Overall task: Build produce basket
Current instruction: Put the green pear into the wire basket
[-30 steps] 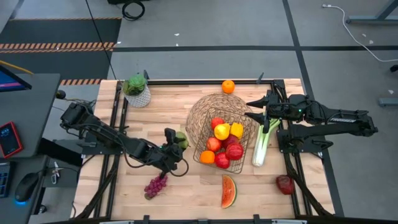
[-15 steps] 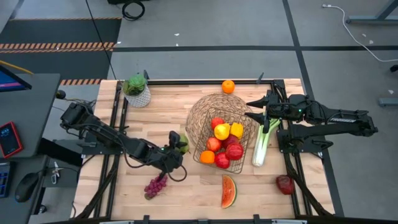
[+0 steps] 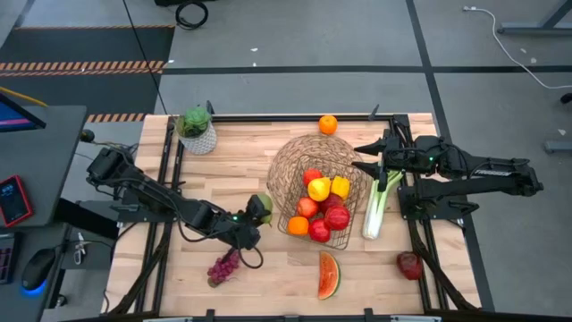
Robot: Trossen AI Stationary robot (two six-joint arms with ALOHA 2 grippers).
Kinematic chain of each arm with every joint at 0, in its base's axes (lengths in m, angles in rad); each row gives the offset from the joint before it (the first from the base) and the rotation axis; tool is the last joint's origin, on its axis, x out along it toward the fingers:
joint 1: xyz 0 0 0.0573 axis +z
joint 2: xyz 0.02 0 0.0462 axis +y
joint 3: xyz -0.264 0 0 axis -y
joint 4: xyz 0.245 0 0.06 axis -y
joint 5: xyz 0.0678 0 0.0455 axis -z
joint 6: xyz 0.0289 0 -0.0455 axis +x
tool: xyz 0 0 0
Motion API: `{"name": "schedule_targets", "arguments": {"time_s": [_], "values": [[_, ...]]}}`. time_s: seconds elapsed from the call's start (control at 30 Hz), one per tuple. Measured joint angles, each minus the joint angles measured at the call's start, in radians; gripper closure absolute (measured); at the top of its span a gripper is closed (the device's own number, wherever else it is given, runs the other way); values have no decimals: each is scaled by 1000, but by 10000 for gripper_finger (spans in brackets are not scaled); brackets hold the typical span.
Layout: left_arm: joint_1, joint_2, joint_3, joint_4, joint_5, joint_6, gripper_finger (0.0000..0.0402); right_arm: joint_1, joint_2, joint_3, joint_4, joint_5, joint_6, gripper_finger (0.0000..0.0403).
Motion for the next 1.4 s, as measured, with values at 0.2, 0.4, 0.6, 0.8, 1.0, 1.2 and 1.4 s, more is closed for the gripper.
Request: {"name": "schedule_targets", "arguments": {"time_s": [0.2,0.4,0.6,0.8,1.0,1.2,1.4], "values": [[-50,0,0,4,-62,239,191,0,0,0,0,0,0,172],[-122,0,0,5,-217,432,194,0,0,0,0,0,0,172],[-137,0,0,17,-241,716,190,0,0,0,0,0,0,172],[-102,0,0,138,-241,1042,194,0,0,0,0,0,0,172],[-70,0,1,264,-189,1159,188,0,0,0,0,0,0,172],[-65,0,1,287,-165,1162,194,0,0,0,0,0,0,172],[-49,1,1,411,-201,965,188,0,0,0,0,0,0,172]]}}
